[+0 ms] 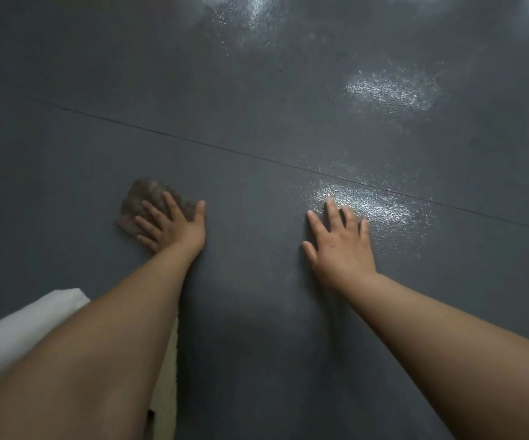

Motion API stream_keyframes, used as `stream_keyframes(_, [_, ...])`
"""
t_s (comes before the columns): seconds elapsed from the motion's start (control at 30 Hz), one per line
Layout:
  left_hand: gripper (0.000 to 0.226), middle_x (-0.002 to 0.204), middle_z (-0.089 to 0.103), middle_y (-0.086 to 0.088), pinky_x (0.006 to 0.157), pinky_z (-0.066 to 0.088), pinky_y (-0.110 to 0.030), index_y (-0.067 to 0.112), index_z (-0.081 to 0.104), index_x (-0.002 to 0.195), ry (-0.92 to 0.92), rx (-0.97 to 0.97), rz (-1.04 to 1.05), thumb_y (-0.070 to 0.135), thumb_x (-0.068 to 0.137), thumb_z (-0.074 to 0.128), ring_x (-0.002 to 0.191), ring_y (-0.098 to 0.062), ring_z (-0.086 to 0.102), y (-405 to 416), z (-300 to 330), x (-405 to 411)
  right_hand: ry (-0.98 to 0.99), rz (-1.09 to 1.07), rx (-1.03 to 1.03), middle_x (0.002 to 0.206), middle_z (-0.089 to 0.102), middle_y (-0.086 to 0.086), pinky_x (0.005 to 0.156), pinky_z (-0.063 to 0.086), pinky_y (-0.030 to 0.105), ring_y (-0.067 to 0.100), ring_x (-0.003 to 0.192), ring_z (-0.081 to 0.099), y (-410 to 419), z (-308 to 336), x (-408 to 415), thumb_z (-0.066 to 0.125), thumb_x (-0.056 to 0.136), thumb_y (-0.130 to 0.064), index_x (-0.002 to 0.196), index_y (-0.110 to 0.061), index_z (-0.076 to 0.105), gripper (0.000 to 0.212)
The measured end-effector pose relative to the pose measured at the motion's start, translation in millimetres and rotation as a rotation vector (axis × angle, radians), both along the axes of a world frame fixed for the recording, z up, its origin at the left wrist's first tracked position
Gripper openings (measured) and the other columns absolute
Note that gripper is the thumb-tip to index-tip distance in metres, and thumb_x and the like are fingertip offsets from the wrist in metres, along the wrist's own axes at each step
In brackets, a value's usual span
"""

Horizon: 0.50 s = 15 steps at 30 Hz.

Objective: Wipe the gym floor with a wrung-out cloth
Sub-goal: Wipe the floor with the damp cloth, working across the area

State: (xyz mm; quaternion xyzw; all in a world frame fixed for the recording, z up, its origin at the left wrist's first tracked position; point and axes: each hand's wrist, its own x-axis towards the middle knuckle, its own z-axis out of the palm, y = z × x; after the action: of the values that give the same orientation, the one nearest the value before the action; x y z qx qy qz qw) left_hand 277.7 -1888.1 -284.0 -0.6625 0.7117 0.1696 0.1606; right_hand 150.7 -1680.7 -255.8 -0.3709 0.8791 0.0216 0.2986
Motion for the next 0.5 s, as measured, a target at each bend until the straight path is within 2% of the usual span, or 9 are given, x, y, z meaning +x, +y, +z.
stream_keyframes(0.13, [0.077, 0.157, -0.018, -0.012, 0.113, -0.007, -0.054, 0.027, -0.008, 0.151, -0.004, -0.022, -0.380, 0.064, 0.091, 0.023, 0.143, -0.037, -0.014, 83, -1, -10, 0.009, -0.039, -0.008, 0.159, -0.012, 0.005, 0.116, -0.001, 0.050, 0.027, 0.145, -0.008, 14, -4, 9, 0.030, 0.099, -0.045, 0.152, -0.029, 0.004, 0.061])
stream_keyframes(0.27, [0.083, 0.149, -0.035, -0.004, 0.108, -0.019, -0.051, 0.035, -0.012, 0.148, 0.005, 0.065, -0.761, 0.072, 0.075, -0.003, 0.141, -0.037, -0.023, 143, 1, -10, 0.046, -0.116, -0.044, 0.159, -0.012, 0.006, 0.115, -0.004, 0.050, 0.026, 0.145, -0.009, 25, -10, 22, 0.031, 0.099, -0.042, 0.151, -0.030, 0.002, 0.061])
stream_keyframes(0.4, [0.068, 0.154, -0.029, -0.001, 0.110, -0.018, -0.051, 0.038, -0.012, 0.148, 0.007, 0.073, -0.830, 0.063, 0.093, 0.020, 0.140, -0.031, -0.027, 122, 1, -12, 0.079, -0.168, -0.075, 0.159, -0.011, 0.005, 0.115, -0.007, 0.049, 0.026, 0.145, -0.010, 28, -19, 32, 0.031, 0.099, -0.041, 0.151, -0.031, 0.001, 0.061])
stream_keyframes(0.5, [0.067, 0.156, -0.024, 0.001, 0.112, -0.015, -0.050, 0.034, -0.010, 0.149, 0.037, 0.045, -0.784, 0.059, 0.095, 0.022, 0.142, -0.027, -0.024, 87, -2, -16, 0.095, -0.180, -0.061, 0.159, -0.011, 0.005, 0.115, -0.007, 0.049, 0.026, 0.145, -0.010, 25, -21, 32, 0.030, 0.100, -0.041, 0.151, -0.031, 0.001, 0.060])
